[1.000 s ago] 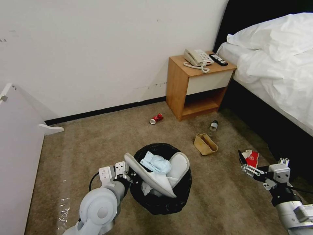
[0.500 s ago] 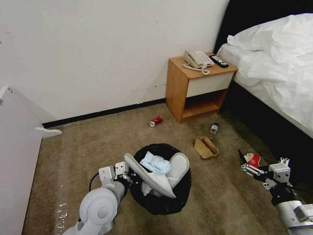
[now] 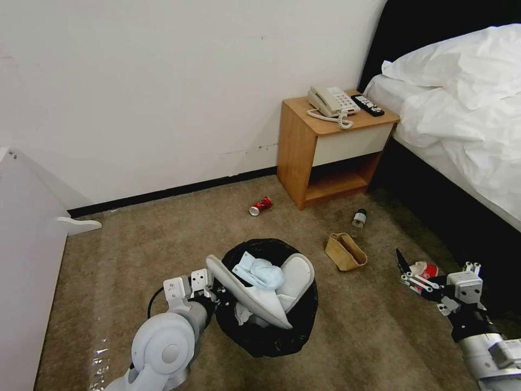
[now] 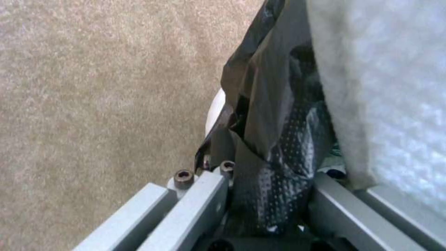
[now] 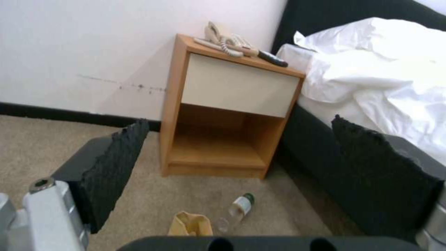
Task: Pick up the trash bin, then pick up the garbage from the floor and place it into the trash bin.
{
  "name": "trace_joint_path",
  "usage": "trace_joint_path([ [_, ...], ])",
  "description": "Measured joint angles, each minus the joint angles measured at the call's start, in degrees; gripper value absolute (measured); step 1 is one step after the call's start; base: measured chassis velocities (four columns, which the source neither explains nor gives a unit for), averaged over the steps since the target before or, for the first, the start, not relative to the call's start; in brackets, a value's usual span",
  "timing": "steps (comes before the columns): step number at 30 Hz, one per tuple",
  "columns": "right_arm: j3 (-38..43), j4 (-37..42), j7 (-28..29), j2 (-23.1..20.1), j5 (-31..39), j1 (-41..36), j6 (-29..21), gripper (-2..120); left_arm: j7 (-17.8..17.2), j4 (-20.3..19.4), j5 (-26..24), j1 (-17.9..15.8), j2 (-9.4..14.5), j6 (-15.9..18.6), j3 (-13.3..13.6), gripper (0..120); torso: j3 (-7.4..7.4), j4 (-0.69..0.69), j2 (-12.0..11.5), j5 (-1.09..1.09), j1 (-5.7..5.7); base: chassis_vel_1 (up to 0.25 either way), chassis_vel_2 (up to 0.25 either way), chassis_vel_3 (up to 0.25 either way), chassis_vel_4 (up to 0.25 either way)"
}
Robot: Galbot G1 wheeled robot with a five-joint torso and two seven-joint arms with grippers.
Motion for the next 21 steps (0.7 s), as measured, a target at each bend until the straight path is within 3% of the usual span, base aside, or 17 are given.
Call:
trace_joint_path([
  [21, -0.07, -0.13, -0.29, -0.10, 0.10, 0.10, -0.09, 100, 0.07, -0.05, 0.05, -0.02, 0.16, 0.04, 0.31, 0, 0.00, 0.00, 0.00, 0.00, 0.00, -0.028, 0.026, 0.023, -0.027],
])
